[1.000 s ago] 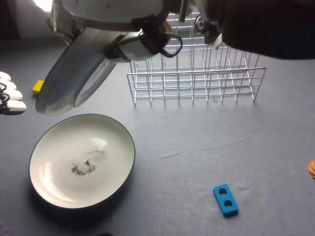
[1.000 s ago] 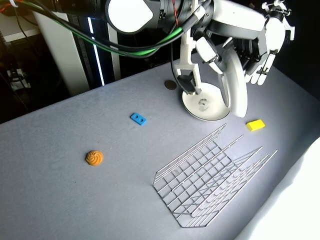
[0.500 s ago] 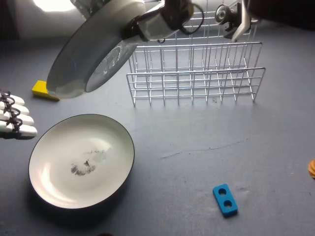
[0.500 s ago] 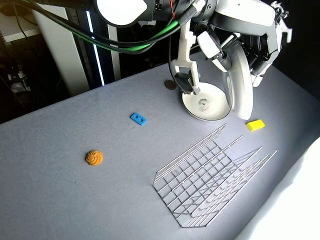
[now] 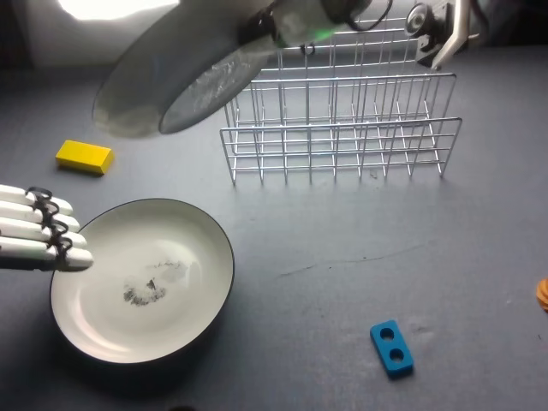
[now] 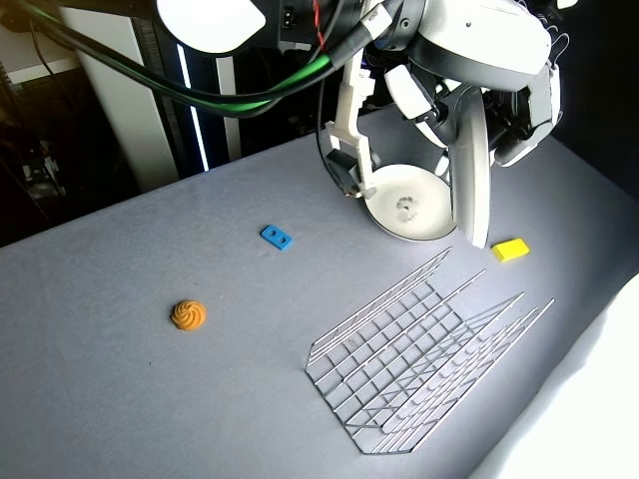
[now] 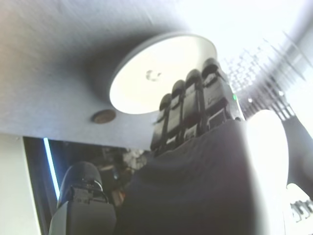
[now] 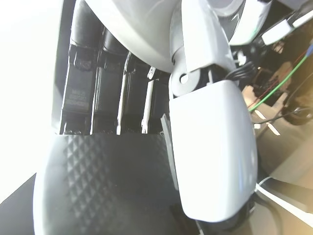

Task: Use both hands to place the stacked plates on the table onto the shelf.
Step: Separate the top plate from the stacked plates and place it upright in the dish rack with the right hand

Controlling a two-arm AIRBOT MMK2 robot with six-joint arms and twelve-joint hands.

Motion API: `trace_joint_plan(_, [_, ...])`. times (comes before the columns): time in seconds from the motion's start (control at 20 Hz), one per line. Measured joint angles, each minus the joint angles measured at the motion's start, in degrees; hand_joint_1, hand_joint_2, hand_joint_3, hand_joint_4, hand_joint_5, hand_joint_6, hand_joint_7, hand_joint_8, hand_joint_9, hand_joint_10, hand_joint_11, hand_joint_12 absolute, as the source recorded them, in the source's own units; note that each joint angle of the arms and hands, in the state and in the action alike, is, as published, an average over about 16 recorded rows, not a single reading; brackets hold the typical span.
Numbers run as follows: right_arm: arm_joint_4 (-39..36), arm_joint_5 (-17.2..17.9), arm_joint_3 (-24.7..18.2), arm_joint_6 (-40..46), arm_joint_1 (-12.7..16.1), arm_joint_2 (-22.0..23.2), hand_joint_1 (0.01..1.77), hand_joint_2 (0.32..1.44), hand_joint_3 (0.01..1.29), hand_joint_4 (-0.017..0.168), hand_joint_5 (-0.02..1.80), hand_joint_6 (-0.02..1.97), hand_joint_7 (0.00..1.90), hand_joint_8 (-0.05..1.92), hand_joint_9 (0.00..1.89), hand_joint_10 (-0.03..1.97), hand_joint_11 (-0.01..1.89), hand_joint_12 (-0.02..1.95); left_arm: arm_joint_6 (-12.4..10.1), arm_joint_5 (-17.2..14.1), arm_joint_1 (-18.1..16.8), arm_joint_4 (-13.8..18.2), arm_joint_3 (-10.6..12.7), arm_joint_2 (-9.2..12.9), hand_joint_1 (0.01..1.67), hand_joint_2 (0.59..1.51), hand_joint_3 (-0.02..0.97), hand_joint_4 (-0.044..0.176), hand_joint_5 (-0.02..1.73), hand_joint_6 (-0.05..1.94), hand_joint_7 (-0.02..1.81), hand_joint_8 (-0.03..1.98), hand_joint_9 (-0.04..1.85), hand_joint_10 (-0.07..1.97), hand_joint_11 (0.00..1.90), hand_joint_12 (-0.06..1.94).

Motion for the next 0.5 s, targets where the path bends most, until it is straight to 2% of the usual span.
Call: trace_joint_plan(0.5, [14.9,1.2,1.9,-0.2,1.0,1.8,1.34,1.00,0.02,-0.003,0.93,0.93,1.05,0.88,0.93,1.10,0.78,1.08,-0.1,2.5,1.4,-0.3,-0.4,-1.6,0.02,1.084,0.010,-0.001,0.03,0.01,0.06,0.01,0.05,0.00,0.02,0.01])
